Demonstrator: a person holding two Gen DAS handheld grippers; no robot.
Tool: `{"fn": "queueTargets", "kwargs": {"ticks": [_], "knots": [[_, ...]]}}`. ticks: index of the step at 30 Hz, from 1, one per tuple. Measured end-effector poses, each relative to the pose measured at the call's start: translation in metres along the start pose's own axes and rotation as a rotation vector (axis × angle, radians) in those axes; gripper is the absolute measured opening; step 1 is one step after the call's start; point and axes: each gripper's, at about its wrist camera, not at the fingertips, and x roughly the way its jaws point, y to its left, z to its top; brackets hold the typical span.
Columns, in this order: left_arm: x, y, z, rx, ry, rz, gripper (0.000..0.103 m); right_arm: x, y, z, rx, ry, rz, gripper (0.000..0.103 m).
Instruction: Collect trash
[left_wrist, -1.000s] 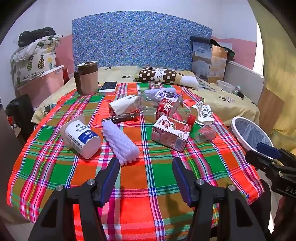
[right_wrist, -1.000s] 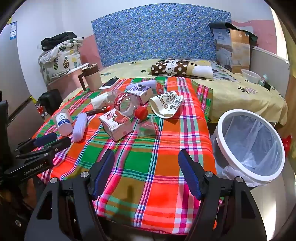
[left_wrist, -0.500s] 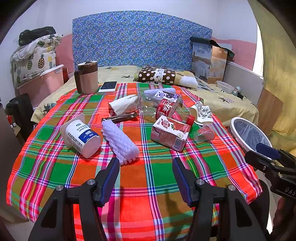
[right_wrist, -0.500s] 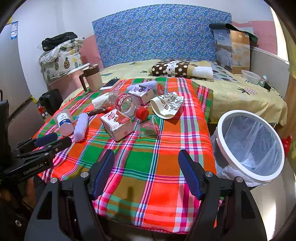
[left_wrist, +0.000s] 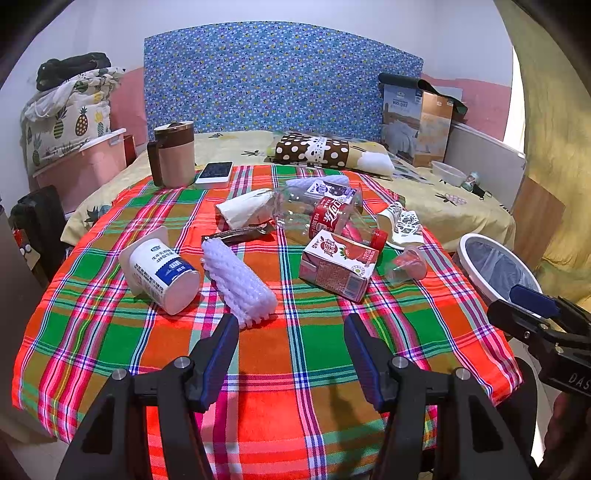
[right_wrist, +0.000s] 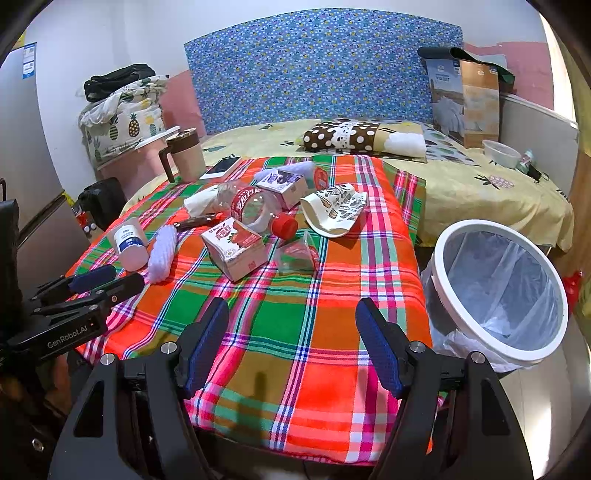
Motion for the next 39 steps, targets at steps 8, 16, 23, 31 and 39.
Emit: {"fn": "queueTargets", "kwargs": {"ticks": [8, 16, 23, 31, 39], "knots": [[-0.0002, 0.0000, -0.0001, -0.001, -0.002, -0.001, 0.059, -0.0001, 0.0000, 0.0002, 0.000, 0.000, 0.000, 0.072], [-0.0010, 0.0009, 0.0009, -0.004, -0.005, -0.007, 0.059, 0.0001, 0.0003, 0.0004, 0.001, -0.002, 0.001, 0.072], [-0.0022, 0.0021, 0.0011, -0.005, -0.005, -0.009, 0.059, -0.0005, 0.0004, 0.0007, 0.001, -0.004, 0.002, 0.072], [-0.0043, 0.0034, 0.0013, -0.004, -0.010, -0.004, 0.059, -0.0004, 0.0006, 0.0006, 0.000, -0.003, 0.002, 0.072], [-0.0032, 0.0067, 0.0016, -0.008, -0.005, -0.024, 0.059, 0.0013, 0.0008, 0.0006, 0.002, 0.000, 0.003, 0.073]]}}
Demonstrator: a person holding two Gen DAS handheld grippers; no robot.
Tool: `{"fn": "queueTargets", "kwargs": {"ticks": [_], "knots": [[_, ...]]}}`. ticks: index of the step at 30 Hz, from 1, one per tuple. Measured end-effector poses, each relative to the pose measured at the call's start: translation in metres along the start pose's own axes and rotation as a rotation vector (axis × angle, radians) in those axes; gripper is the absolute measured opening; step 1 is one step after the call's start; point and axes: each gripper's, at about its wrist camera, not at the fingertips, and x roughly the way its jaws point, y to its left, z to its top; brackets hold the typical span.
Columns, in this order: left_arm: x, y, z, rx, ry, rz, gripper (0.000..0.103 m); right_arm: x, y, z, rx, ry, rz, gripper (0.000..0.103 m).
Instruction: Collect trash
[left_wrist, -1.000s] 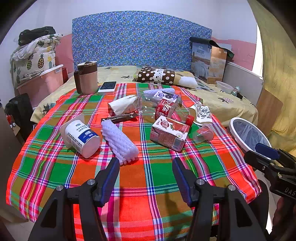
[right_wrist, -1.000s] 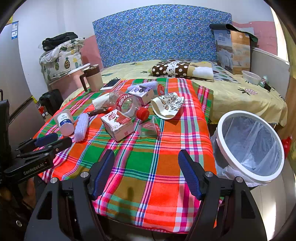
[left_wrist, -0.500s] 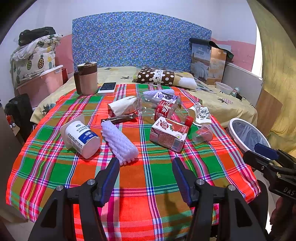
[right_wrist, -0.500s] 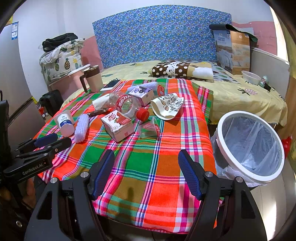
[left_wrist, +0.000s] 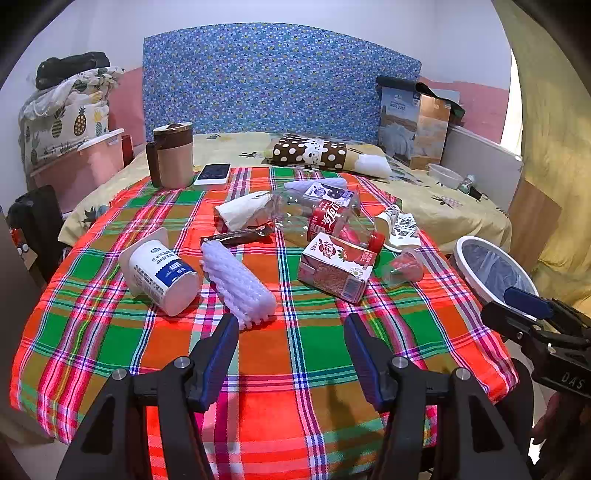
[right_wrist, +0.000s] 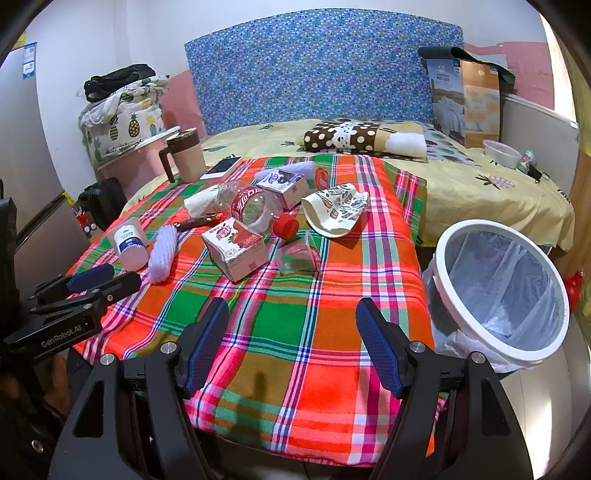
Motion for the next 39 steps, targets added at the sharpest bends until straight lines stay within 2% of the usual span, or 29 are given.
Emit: {"fn": "queueTargets", "kwargs": {"ticks": [12, 17, 27, 39], "knots": [[0.012, 0.011, 0.000, -0.020, 0.017, 0.000, 0.059, 0.010, 0.005, 0.002, -0.011, 0.025, 0.020, 0.073], [0.017, 0.026, 0.002, -0.047, 0.011, 0.044, 0.059, 0.019, 0.006, 0.004, -0.010, 0.042, 0.027, 0.073], [0.033, 0.090, 0.016, -0.218, 0.017, 0.135, 0.059, 0.043, 0.012, 0.015, -0.032, 0.070, 0.036, 0.073], [0.070, 0.112, 0.030, -0.367, 0.046, 0.129, 0.059, 0.071, 0.001, 0.028, -0.014, 0.099, 0.010, 0.073]]}}
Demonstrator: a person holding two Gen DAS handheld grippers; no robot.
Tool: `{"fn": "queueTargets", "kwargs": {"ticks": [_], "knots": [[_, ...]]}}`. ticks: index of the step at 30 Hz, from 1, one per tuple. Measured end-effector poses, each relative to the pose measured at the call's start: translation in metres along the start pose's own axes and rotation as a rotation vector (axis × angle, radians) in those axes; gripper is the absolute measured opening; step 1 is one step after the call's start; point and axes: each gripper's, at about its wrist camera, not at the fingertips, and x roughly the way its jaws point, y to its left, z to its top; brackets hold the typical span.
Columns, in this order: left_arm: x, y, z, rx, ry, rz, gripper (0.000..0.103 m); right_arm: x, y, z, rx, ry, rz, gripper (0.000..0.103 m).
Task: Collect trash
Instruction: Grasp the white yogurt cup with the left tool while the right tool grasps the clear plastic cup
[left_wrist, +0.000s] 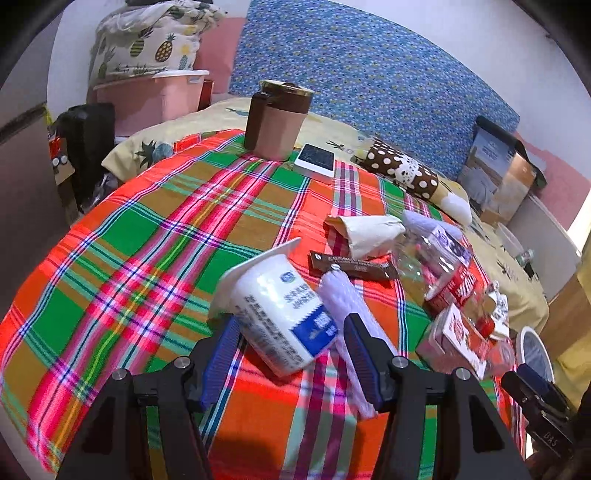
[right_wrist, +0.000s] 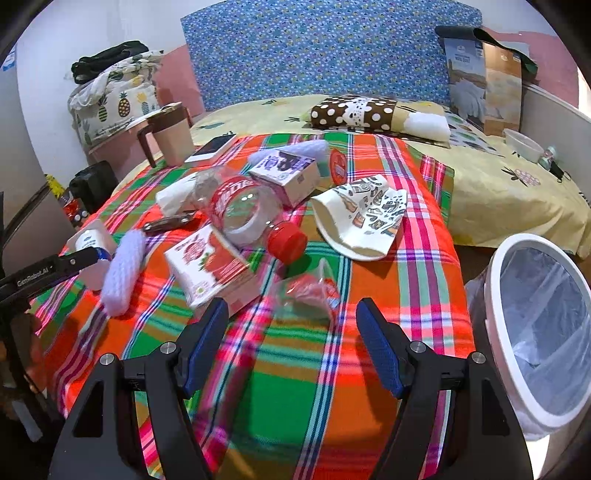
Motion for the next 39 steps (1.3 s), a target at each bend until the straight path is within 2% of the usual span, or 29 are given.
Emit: {"fn": "queueTargets", "kwargs": {"ticks": [8, 15, 22, 25, 32, 39], "knots": [[0.014, -0.004, 0.009, -0.025, 0.003, 0.014, 0.059, 0.016, -0.005, 0.008, 0.012, 0.030, 0.002, 0.071], [0.023, 0.000, 0.020, -0.100, 0.020, 0.016, 0.059, 0.021, -0.004, 0.008, 0.011, 0.064, 0.011, 0.042], [0.033, 0.006, 0.029, -0.157, 0.044, 0.009, 0.059, 0.020, -0.007, 0.009, 0.020, 0.064, 0.024, 0.041], [0.036, 0.006, 0.033, -0.150, 0.043, 0.009, 0.058, 0.020, -0.007, 0.009, 0.024, 0.064, 0.027, 0.041], [0.038, 0.001, 0.037, -0.068, 0.029, 0.001, 0.049, 0.021, -0.008, 0.011, 0.034, 0.064, 0.037, 0.041], [0.024, -0.006, 0.032, 0.032, -0.006, -0.014, 0.040, 0.020, -0.009, 0.011, 0.043, 0.060, 0.044, 0.041]]}}
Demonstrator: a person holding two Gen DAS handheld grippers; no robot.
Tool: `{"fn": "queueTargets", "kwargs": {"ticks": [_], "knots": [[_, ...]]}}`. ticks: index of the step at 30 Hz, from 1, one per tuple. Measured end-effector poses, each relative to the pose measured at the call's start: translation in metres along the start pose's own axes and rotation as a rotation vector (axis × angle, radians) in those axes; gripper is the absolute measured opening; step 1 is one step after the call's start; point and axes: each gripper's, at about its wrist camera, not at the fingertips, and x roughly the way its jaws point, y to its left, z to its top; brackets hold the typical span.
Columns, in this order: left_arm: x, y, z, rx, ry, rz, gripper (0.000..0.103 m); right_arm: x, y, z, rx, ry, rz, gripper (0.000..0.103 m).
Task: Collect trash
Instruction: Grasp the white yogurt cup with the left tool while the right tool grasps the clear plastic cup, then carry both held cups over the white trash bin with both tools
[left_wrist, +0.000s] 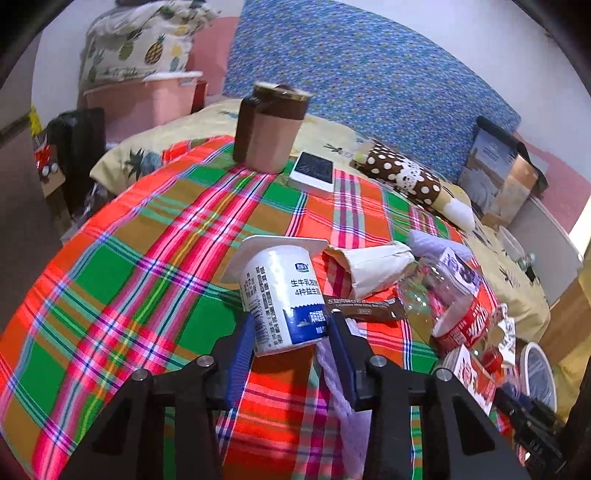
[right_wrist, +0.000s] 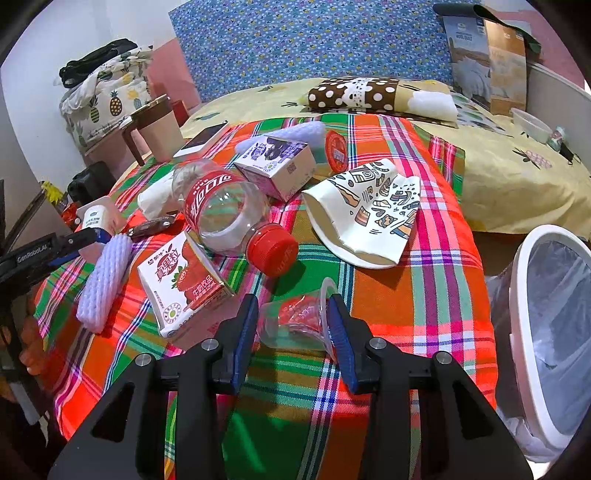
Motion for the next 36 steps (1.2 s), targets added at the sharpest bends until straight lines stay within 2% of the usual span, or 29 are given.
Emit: {"fn": "queueTargets", "kwargs": {"ticks": [8, 26, 28, 29, 30, 34, 36], "knots": [[-0.015, -0.008, -0.010, 0.065, -0.015, -0.026, 0.039, -0.007, -0.002, -0.003, 0.008, -0.014, 0.000, 0.041], [-0.059, -0.033, -0.018, 0.128, -0.056, -0.112, 0.036, -0.028, -0.006, -0.007, 0.026, -0.064, -0.004, 0.041], [-0.062, -0.037, -0.017, 0.134, -0.061, -0.122, 0.032, -0.031, -0.007, -0.008, 0.028, -0.070, -0.004, 0.041], [-0.062, -0.039, -0.017, 0.140, -0.057, -0.128, 0.004, -0.032, -0.008, -0.008, 0.028, -0.073, -0.004, 0.041], [-0.060, -0.041, -0.017, 0.138, -0.043, -0.137, 0.000, -0.033, -0.008, -0.008, 0.029, -0.075, -0.005, 0.041], [-0.049, -0.042, -0.022, 0.135, 0.000, -0.129, 0.000, -0.032, -0.011, -0.011, 0.038, -0.074, -0.004, 0.041], [-0.048, -0.034, -0.021, 0.099, -0.013, -0.086, 0.007, -0.032, -0.012, -0.012, 0.042, -0.072, -0.004, 0.041]]}}
